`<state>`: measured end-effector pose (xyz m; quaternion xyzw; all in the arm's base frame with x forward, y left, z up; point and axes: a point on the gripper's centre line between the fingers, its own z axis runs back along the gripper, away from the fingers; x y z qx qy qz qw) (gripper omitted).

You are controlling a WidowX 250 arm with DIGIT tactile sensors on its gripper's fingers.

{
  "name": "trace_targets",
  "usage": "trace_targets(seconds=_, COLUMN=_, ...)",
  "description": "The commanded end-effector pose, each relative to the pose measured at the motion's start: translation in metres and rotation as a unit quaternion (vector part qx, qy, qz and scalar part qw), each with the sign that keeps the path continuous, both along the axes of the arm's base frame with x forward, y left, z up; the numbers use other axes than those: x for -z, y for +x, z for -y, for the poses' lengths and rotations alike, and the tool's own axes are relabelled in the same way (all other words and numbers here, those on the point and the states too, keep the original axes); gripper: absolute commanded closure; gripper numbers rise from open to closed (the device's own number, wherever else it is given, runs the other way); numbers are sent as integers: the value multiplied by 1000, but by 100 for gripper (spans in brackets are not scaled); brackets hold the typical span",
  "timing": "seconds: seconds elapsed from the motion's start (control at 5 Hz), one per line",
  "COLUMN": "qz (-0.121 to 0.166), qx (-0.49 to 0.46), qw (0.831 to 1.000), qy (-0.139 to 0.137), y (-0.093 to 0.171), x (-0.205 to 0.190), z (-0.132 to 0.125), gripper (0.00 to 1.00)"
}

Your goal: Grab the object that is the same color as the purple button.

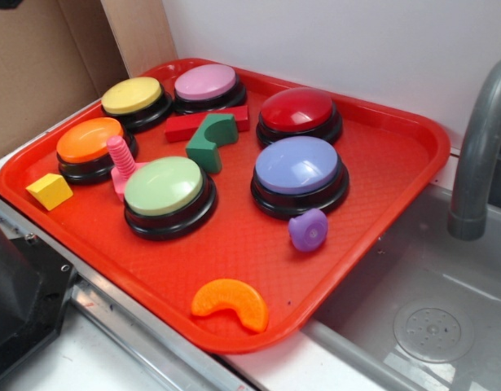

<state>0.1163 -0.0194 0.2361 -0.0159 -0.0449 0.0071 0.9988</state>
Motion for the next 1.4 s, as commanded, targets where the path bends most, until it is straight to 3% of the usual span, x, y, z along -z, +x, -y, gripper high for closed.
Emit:
trace_targets(seconds=0.0, qz=0, qx=0, qw=1000, qy=0, y=0, x=0, z=0, gripper=0)
trace_targets(seconds=0.2, qz=31, qx=-20, qw=999, qy=-21, y=11, x=11, z=21, gripper=0)
trace_targets(seconds=0.6, qz=28, qx=-74, qw=996, qy=-34, y=47, x=43, z=76, gripper=0)
trace_targets(seconds=0.8, qz=47, qx=-129, qw=990, qy=-40, y=66, x=64, z=98, gripper=0)
trace_targets(seconds=1.0, qz=59, qx=-185, qw=980, qy=-38, y=82, x=88, z=112, gripper=0)
trace_targets(seconds=1.2, qz=87, qx=-275, qw=957, qy=-41, y=97, x=118, z=125, gripper=0)
